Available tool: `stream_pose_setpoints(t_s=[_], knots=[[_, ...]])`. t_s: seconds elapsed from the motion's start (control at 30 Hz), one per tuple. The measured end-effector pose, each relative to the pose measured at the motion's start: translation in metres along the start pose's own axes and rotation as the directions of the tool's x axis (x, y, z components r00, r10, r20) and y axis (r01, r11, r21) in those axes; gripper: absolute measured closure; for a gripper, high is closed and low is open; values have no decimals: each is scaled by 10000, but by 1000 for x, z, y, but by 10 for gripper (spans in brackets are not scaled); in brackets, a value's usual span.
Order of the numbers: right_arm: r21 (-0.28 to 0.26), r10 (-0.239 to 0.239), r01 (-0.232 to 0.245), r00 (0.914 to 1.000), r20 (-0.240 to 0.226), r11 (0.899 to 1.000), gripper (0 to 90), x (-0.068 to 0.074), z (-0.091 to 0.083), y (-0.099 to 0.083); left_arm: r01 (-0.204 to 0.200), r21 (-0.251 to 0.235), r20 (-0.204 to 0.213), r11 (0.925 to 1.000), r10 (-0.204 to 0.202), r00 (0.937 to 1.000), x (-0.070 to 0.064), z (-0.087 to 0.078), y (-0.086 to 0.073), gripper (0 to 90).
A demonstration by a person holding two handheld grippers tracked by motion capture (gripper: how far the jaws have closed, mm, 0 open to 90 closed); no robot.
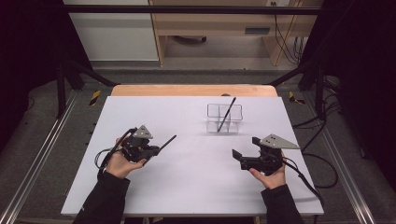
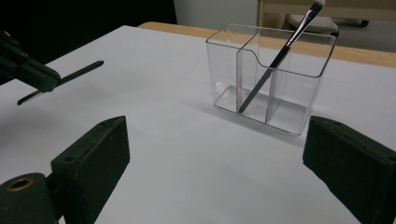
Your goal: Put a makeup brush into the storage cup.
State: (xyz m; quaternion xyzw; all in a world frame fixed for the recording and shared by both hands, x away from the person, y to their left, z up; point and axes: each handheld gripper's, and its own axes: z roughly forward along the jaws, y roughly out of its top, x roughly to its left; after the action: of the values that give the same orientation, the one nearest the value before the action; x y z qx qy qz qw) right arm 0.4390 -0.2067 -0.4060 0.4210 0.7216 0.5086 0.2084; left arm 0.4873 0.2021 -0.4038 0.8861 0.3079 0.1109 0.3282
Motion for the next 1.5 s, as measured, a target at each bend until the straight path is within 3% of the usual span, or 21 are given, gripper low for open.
stream_pose_setpoints(t_s=[0.37, 0.67, 1.0, 1.43, 1.5], knots=[[153, -243, 244, 9997, -44, 9996, 78, 5, 1, 2, -547, -200, 396, 9983, 554, 9977, -17, 0, 2, 837], [372, -630, 634, 9979, -114, 9973, 79, 12, 3, 4, -947, -391, 846, 9947, 977, 9916, -29, -2, 7, 837], [677, -945, 981, 9940, -544, 9929, 79, 25, 8, 7, -1463, -318, 1262, 9887, 1491, 9807, -43, 3, 12, 837], [1082, -1598, 1716, 9811, -1092, 9792, 83, 44, 20, 11, -1901, -257, 1669, 9814, 1917, 9672, -59, 10, 17, 837], [1108, -1688, 1816, 9789, -1152, 9771, 85, 46, 21, 12, -1986, -232, 1831, 9798, 1995, 9626, -61, 11, 18, 837]])
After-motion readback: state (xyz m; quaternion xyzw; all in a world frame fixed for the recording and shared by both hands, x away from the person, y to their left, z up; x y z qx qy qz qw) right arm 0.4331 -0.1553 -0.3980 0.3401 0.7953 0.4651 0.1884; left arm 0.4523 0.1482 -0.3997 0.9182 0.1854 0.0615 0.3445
